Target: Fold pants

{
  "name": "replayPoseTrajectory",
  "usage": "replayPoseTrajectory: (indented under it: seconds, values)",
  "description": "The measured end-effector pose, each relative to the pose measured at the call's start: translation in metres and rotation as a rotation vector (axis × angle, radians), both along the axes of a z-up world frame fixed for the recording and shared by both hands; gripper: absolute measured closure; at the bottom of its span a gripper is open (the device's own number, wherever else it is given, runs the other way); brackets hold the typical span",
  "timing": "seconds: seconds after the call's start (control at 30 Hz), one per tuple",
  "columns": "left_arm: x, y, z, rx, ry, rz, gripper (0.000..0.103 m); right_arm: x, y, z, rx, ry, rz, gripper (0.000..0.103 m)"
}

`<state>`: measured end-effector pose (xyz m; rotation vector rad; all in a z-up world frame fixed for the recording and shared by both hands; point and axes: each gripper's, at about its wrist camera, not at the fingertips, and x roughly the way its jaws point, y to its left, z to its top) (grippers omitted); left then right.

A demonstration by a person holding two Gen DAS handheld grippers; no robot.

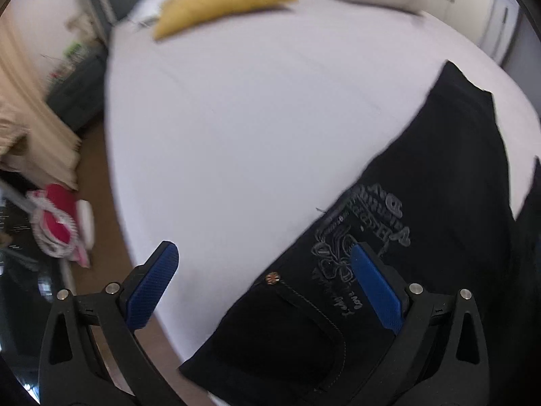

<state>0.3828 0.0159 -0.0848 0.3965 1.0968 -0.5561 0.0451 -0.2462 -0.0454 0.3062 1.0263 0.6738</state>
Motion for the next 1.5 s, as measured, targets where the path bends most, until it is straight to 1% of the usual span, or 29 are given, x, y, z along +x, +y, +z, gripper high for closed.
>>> replayPoseTrajectory:
  seconds: [0.03,0.1,0.13,0.17,0.2,0.27,0.3,0.37,0.4,0.43,0.47,0.5,0.6,0.63,0.67,0.7,0.73,0.77,0.8,0.87,0.93,1.07,1.2,1.3,1.33,1.4,1.5]
  values:
    - [0.006,0.000,-0.006,-0.017,0.038,-0.019,0.000,-0.001,-0.005,-0.001,-0.020,-0.014,0.008,0.005]
    - [0.017,-0.001,-0.019,-0.039,0.110,-0.056,0.000,0.011,-0.005,0.001,-0.078,-0.047,0.018,0.006]
    - [0.021,-0.003,-0.024,-0.041,0.130,-0.064,0.000,0.014,-0.006,0.003,-0.105,-0.063,0.025,0.006]
    - [0.026,-0.005,-0.028,-0.042,0.150,-0.078,0.000,0.020,-0.004,0.007,-0.157,-0.098,0.042,0.009]
    - [0.029,-0.005,-0.031,-0.044,0.162,-0.089,0.000,0.029,-0.003,0.004,-0.191,-0.115,0.055,0.012]
    - [0.038,-0.006,-0.041,-0.046,0.210,-0.100,0.000,0.039,0.000,0.002,-0.264,-0.135,0.088,0.027]
    - [0.042,-0.007,-0.047,-0.045,0.243,-0.104,0.000,0.045,0.002,0.001,-0.313,-0.137,0.105,0.030]
    - [0.046,-0.009,-0.054,-0.037,0.263,-0.119,0.000,0.056,0.006,-0.005,-0.398,-0.152,0.134,0.041]
    - [0.048,-0.010,-0.056,-0.032,0.269,-0.127,0.000,0.059,0.006,-0.007,-0.417,-0.152,0.142,0.044]
    - [0.042,-0.007,-0.065,-0.029,0.273,-0.131,0.000,0.065,0.004,-0.010,-0.430,-0.145,0.147,0.047]
    - [0.044,-0.008,-0.066,-0.026,0.281,-0.131,0.000,0.071,0.003,-0.011,-0.440,-0.143,0.148,0.047]
    - [0.047,0.003,-0.076,-0.026,0.291,-0.133,0.000,0.074,0.001,-0.012,-0.451,-0.146,0.151,0.047]
    - [0.045,0.003,-0.076,-0.009,0.296,-0.146,0.008,0.087,-0.002,-0.014,-0.502,-0.158,0.180,0.048]
    - [0.046,0.002,-0.076,-0.010,0.300,-0.147,0.016,0.091,-0.002,-0.014,-0.513,-0.164,0.195,0.048]
    - [0.047,0.005,-0.074,-0.012,0.303,-0.148,0.032,0.096,-0.002,-0.015,-0.527,-0.175,0.221,0.048]
    - [0.047,0.007,-0.071,-0.013,0.302,-0.148,0.039,0.101,-0.001,-0.013,-0.544,-0.187,0.255,0.048]
    - [0.047,0.010,-0.066,-0.035,0.311,-0.143,0.063,0.106,0.000,-0.013,-0.562,-0.195,0.284,0.048]
    - [0.047,0.013,-0.063,-0.045,0.311,-0.133,0.075,0.112,0.001,-0.012,-0.581,-0.200,0.301,0.048]
    - [0.044,0.015,-0.058,-0.055,0.302,-0.124,0.078,0.116,0.004,-0.011,-0.597,-0.205,0.319,0.048]
    - [0.035,0.017,-0.051,-0.049,0.263,-0.129,0.089,0.123,0.008,-0.010,-0.620,-0.214,0.362,0.048]
    - [0.028,0.023,-0.045,-0.064,0.231,-0.122,0.091,0.132,0.011,-0.011,-0.648,-0.216,0.398,0.048]
    - [0.006,0.039,-0.023,-0.108,0.156,-0.120,0.092,0.150,0.019,-0.020,-0.688,-0.208,0.463,0.048]
    - [-0.018,0.046,0.001,-0.088,0.054,-0.157,0.092,0.162,0.023,-0.030,-0.731,-0.192,0.544,0.048]
    - [-0.034,0.051,0.014,-0.082,0.012,-0.170,0.092,0.171,0.023,-0.035,-0.770,-0.172,0.595,0.048]
    - [-0.042,0.038,0.013,-0.076,-0.001,-0.173,0.092,0.174,0.022,-0.036,-0.773,-0.165,0.599,0.048]
    - [-0.049,0.040,0.015,-0.065,-0.028,-0.179,0.092,0.182,0.018,-0.039,-0.773,-0.141,0.610,0.048]
    - [-0.060,0.028,0.014,-0.075,-0.042,-0.174,0.092,0.188,0.016,-0.048,-0.775,-0.105,0.636,0.049]
